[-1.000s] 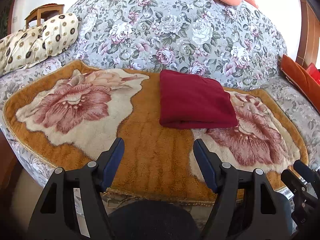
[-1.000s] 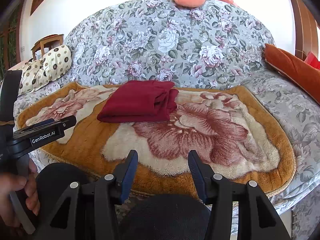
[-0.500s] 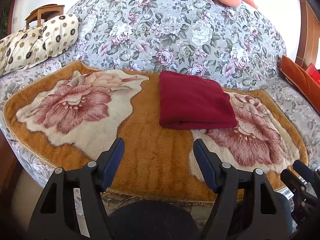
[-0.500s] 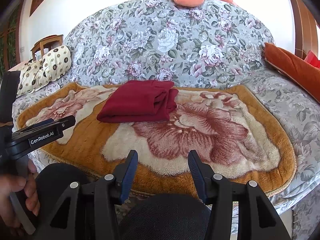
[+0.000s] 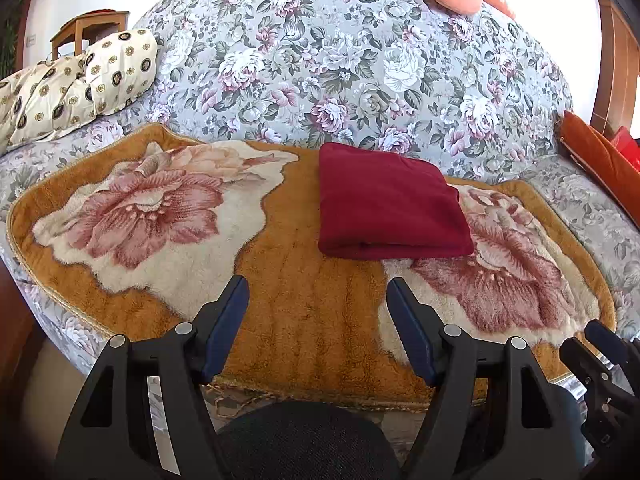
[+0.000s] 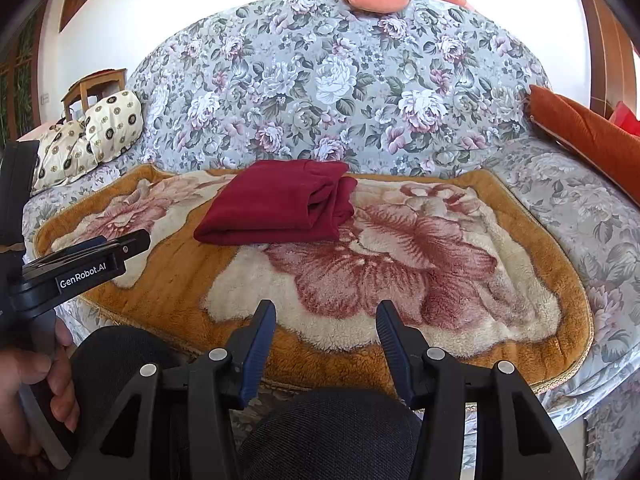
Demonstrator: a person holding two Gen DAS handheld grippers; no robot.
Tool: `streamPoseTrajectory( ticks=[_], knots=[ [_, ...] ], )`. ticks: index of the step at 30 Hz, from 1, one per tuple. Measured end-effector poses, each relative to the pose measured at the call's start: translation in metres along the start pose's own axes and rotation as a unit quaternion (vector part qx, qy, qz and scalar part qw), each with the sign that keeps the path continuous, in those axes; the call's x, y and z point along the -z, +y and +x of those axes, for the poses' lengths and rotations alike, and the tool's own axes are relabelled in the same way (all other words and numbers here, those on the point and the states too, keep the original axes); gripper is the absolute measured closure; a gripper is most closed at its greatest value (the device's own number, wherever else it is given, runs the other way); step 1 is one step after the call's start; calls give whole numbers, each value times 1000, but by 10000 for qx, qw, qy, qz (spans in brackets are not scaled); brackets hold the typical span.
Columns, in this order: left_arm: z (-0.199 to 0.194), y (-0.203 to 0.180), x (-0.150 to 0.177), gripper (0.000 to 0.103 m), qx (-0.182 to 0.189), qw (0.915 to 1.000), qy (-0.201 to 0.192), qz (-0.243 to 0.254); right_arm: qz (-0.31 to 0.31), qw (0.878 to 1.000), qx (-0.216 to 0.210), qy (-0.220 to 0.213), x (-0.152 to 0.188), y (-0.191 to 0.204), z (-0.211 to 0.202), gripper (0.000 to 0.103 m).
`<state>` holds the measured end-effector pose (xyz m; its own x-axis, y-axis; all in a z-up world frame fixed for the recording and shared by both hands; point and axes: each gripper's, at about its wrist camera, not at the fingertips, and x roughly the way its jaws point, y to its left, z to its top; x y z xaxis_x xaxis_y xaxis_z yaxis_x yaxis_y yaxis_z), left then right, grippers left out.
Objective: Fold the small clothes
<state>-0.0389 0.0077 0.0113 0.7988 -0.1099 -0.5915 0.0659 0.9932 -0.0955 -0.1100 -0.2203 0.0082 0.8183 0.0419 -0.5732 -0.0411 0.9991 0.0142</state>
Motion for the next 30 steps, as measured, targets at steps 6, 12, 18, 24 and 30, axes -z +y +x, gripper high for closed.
streamPoseTrajectory(
  ticks=[6,12,18,24,30],
  knots=[
    [0,1,-3,31,129,9997,132,-146,43,9999,17,90,-5,2,0,53],
    [-7,-1,-16,31,535,9974,61,-469,248,9990,-335,-134,-33,-3,-9,53],
    [21,-5,-31,31,785,9950,218,-573,535,9971,-545,31,-47,-5,31,53],
    [68,-4,-61,31,1347,9889,246,-574,167,9932,-1155,32,-79,-4,86,53],
    [135,23,-88,31,1492,9840,596,-775,885,9732,-2016,659,-98,-32,174,53]
  ],
)
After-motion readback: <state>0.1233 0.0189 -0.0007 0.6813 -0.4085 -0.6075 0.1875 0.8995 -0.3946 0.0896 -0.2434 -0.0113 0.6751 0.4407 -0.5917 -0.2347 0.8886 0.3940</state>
